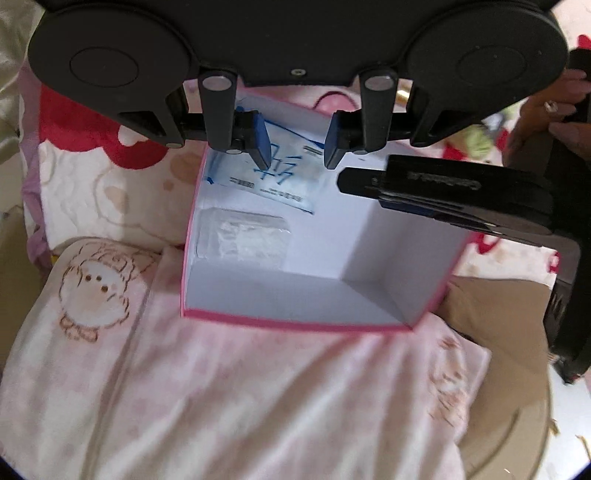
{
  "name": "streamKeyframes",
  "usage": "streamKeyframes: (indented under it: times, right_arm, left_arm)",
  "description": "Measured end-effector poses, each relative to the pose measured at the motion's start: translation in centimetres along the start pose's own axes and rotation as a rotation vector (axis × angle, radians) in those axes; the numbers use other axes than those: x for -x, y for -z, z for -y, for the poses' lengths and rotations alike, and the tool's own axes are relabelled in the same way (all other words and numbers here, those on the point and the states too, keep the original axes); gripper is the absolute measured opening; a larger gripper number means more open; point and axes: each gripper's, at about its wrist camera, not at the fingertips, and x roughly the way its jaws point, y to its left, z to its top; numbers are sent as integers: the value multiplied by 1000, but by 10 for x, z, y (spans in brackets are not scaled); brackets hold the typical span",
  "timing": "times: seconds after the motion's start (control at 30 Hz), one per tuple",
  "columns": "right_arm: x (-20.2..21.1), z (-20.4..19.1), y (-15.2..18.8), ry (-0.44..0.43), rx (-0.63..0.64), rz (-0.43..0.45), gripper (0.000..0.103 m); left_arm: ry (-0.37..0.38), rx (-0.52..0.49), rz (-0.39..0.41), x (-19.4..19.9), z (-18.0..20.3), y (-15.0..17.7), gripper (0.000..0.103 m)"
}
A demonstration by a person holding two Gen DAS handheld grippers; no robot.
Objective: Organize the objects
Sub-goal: 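Release the wet-wipes pack in the box and withdraw the right gripper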
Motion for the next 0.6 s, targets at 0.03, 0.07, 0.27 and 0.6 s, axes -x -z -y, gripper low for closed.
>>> streamKeyframes:
  times: [0.03, 0.07, 0.27, 0.6]
  right_arm:
    - [9, -3, 1, -4, 2, 11, 38]
    - [19, -6, 2, -12, 1, 19, 38]
    - [74, -25, 11, -35, 13, 57, 42]
    - [149, -61, 43, -37, 74, 91, 48]
  left_arm:
    - [5, -23, 29, 12, 4, 2, 47]
    - [4, -37, 36, 23, 8, 3, 47]
    - [-13, -147, 38, 96, 36, 18, 52]
    - [-4, -272, 61, 199, 50, 57, 56]
